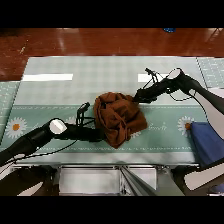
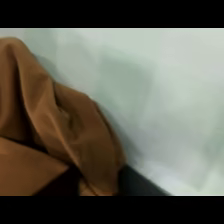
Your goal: Fold the shirts.
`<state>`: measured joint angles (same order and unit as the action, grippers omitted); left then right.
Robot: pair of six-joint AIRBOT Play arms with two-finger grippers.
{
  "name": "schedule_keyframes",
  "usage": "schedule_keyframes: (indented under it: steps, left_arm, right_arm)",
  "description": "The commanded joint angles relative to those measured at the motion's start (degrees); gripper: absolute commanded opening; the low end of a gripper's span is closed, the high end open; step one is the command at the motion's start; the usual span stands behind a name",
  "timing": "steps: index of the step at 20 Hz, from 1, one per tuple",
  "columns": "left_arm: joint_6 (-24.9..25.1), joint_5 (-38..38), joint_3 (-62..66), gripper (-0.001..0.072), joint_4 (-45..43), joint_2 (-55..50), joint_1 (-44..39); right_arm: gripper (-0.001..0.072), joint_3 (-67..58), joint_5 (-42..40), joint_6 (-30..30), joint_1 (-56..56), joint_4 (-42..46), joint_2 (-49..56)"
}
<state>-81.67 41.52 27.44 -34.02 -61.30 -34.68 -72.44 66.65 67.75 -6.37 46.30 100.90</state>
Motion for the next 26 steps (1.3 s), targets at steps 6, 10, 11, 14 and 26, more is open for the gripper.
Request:
schedule_keyframes:
  steps: [6,10,11,14,26]
  left_arm:
    - [6.1,11.41,2.71,0.0018,-0.09,5.03,12.81]
    - [6.21,17.68,12.85,0.0018,-0.04,15.72,28.13]
    - [6.21,17.64,16.17,0.0018,-0.04,17.92,31.67]
    - [4.22,18.03,28.96,0.0018,0.0,21.05,42.05]
    - [2.36,35.52,66.71,0.0018,-2.82,29.51,53.57]
  right_arm:
    - [0.0021,-6.01,3.08,-3.08,2.71,-4.02,-6.34]
    - [0.0021,-15.82,2.45,1.64,6.05,-3.13,-16.72]
    - [0.0021,-18.64,2.64,1.64,6.27,-1.92,-19.28]
    - [0.0021,-24.26,4.04,3.67,6.27,2.32,-27.67]
    - [0.0021,-27.82,3.04,7.89,6.27,20.33,-66.27]
